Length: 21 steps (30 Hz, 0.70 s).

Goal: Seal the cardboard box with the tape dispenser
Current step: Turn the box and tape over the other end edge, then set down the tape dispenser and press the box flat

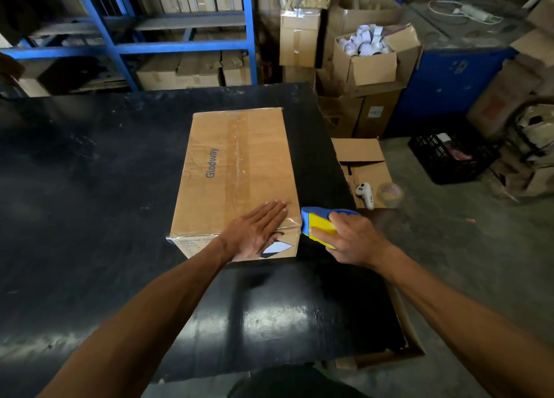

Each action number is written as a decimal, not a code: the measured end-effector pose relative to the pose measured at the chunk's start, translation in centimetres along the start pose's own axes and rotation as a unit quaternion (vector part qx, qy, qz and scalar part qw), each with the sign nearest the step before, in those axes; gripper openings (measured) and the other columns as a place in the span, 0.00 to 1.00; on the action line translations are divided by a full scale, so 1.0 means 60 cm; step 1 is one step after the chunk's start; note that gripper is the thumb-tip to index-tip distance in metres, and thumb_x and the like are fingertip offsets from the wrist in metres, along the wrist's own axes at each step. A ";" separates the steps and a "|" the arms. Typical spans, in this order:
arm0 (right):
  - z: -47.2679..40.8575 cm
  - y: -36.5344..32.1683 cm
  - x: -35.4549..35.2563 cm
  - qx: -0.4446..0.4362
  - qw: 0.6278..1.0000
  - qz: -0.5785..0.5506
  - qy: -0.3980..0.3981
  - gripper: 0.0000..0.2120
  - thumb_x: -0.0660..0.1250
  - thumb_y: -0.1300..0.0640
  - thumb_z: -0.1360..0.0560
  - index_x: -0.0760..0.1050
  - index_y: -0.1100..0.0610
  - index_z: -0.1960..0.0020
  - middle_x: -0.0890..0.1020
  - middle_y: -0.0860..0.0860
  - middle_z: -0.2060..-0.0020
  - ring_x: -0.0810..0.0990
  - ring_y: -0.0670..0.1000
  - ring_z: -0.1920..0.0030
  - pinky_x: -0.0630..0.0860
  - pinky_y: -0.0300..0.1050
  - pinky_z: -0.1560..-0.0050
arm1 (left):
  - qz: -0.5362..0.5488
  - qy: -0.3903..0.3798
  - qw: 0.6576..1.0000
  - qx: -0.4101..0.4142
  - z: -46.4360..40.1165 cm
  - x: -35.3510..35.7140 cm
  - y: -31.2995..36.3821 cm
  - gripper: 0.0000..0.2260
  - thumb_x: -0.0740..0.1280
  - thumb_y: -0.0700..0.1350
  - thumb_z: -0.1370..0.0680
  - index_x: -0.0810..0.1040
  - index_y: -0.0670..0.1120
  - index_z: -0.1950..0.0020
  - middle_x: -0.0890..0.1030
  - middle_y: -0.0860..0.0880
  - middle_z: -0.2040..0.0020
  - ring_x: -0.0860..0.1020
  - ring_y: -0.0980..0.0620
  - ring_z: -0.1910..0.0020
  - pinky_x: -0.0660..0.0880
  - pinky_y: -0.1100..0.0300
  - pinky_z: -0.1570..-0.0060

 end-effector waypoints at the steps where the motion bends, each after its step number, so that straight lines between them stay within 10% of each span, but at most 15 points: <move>1: 0.000 -0.006 0.007 -0.013 1.000 0.013 -0.012 0.23 0.77 0.50 0.38 0.82 0.52 0.43 0.79 0.60 0.57 0.78 0.57 0.67 0.74 0.46 0.71 | -0.001 0.001 1.000 0.005 -0.001 -0.001 0.001 0.25 0.58 0.50 0.16 0.65 0.34 0.25 0.65 0.37 0.25 0.64 0.41 0.24 0.64 0.47 0.27; 13: 0.007 0.062 0.055 0.230 0.959 -0.119 -0.114 0.20 0.69 0.42 0.30 0.77 0.42 0.38 0.76 0.57 0.52 0.80 0.60 0.57 0.73 0.48 0.62 | 0.005 -0.070 0.986 -0.153 -0.091 0.003 0.012 0.34 0.53 0.64 0.20 0.68 0.37 0.28 0.74 0.38 0.44 0.71 0.38 0.46 0.67 0.45 0.40; 21: 0.140 0.139 0.183 0.561 0.687 -0.446 -0.123 0.16 0.64 0.46 0.23 0.74 0.50 0.38 0.80 0.54 0.43 0.78 0.58 0.42 0.71 0.45 0.46 | 0.080 -0.135 0.935 -0.317 -0.092 0.052 -0.019 0.40 0.50 0.63 0.22 0.46 0.36 0.21 0.43 0.34 0.21 0.41 0.37 0.21 0.42 0.43 0.23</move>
Point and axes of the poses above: each hand's wrist, its own z-axis away from the middle knuckle, its own x-axis out of the palm, y = z × x, the point moved 9 cm from there along -z, towards the middle knuckle
